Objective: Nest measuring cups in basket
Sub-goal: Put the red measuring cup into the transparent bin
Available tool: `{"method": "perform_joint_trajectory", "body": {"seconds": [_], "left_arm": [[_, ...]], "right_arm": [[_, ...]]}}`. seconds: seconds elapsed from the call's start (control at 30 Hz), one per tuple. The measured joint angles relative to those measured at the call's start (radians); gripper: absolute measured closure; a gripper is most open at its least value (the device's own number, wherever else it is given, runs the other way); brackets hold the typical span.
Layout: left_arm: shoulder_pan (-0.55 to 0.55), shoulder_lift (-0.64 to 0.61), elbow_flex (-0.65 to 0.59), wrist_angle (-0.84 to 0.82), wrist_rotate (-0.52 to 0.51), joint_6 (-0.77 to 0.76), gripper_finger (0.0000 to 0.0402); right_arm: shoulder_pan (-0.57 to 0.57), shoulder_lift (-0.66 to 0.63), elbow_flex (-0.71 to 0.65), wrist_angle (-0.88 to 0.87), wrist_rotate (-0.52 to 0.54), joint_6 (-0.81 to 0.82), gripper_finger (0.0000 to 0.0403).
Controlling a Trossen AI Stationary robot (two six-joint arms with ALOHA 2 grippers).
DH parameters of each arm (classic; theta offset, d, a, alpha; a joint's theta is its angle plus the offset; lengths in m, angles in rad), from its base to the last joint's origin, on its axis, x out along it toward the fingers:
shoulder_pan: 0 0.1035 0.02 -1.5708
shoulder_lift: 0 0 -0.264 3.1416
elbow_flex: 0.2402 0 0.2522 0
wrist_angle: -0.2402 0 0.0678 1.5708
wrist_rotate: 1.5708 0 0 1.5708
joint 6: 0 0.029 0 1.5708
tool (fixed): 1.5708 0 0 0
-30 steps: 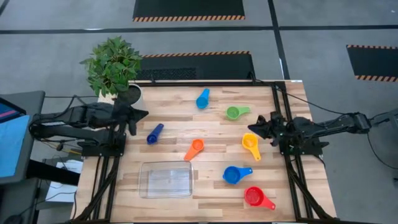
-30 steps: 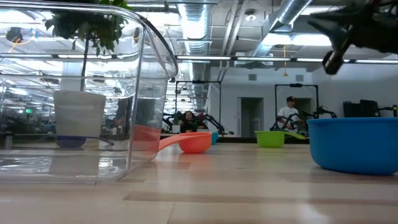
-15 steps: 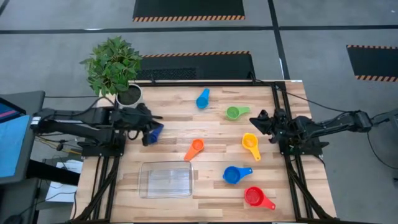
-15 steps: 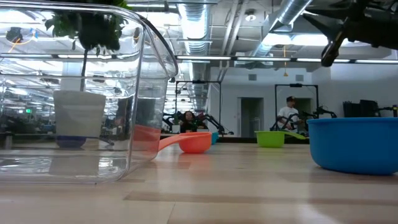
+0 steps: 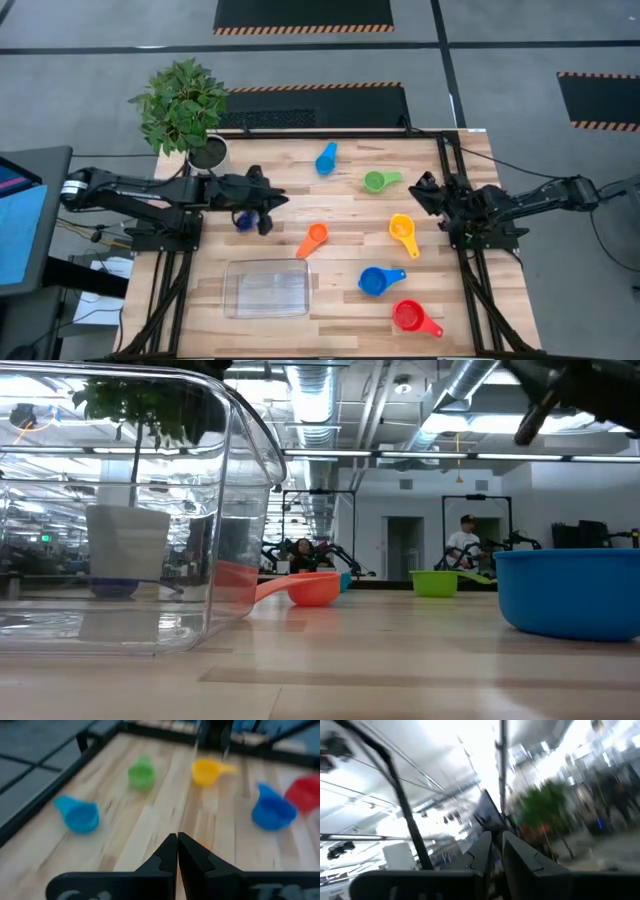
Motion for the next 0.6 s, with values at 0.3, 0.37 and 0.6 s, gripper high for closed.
{"method": "perform_joint_trajectory", "body": {"seconds": [0.3, 0.37, 0.6], "left_arm": [[0.000, 0.085, 0.000, 0.412, 0.003, -0.038, 0.0401], [0.000, 0.108, 0.002, 0.479, 0.003, -0.053, 0.0397], [0.000, 0.217, 0.109, 0.480, 0.024, -0.102, 0.0354]], "right_arm": [[0.000, -0.003, 0.000, 0.229, -0.095, -0.258, 0.0331], [0.000, -0.003, 0.000, 0.236, -0.095, -0.255, 0.0331], [0.000, 0.009, 0.100, 0.205, -0.196, -0.149, 0.0331]]}}
